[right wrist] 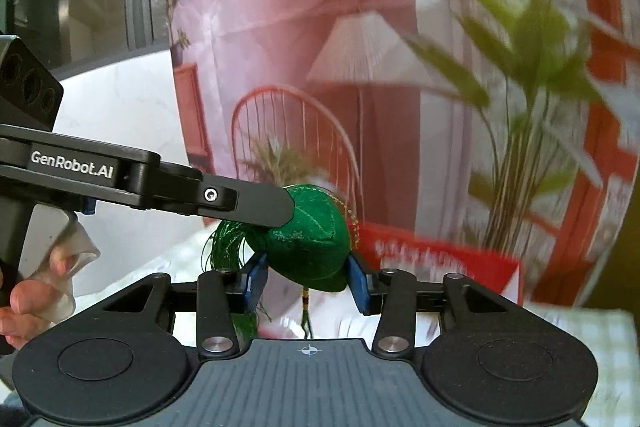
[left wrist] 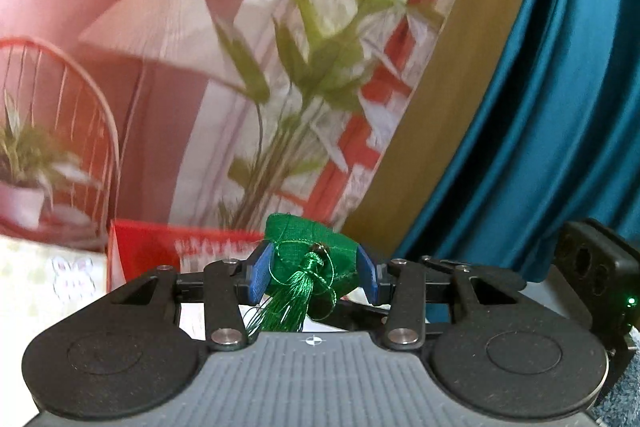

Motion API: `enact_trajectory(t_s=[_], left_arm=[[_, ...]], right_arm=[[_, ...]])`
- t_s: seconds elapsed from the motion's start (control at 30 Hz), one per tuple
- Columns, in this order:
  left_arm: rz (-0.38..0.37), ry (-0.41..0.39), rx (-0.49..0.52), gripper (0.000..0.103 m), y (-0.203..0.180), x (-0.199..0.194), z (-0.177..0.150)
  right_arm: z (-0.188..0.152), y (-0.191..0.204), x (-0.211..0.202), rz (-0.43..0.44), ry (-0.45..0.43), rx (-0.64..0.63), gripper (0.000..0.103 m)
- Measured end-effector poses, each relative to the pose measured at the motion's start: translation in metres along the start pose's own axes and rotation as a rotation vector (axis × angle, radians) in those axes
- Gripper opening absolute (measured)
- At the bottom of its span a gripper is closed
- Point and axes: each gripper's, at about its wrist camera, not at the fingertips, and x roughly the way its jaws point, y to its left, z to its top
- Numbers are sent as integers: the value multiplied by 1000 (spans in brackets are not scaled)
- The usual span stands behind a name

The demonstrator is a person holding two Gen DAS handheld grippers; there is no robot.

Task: Organize soft objects
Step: 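Lower the green sachet into the red box and open both grippers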

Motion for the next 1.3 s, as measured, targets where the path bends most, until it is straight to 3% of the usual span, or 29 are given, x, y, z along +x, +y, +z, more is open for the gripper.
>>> enact_trajectory(t_s=[0.2,0.33,0.73,0.97,1.1,1.3], left_arm=[[-2,-46,-34,47,8,9,23],[15,-11,-46,47,17,26,19],[74,198,-90,47,47,81,-38],[79,235,-112,47,57,107,-52],[61,224,-131,47,53,120,-54],[126,202,-76,49,49,110,-51]], right_arm=[[41,-3,9,-36,-87,-76,42],[46,-8,26,-52,-80,-92,42],[-27,-26,84,-42,105,25,42],[-53,-38,97,-63,168,86,42],[-63,-48,102,-120,177,131,42],[-73,-69,97,-300,182,194,42]])
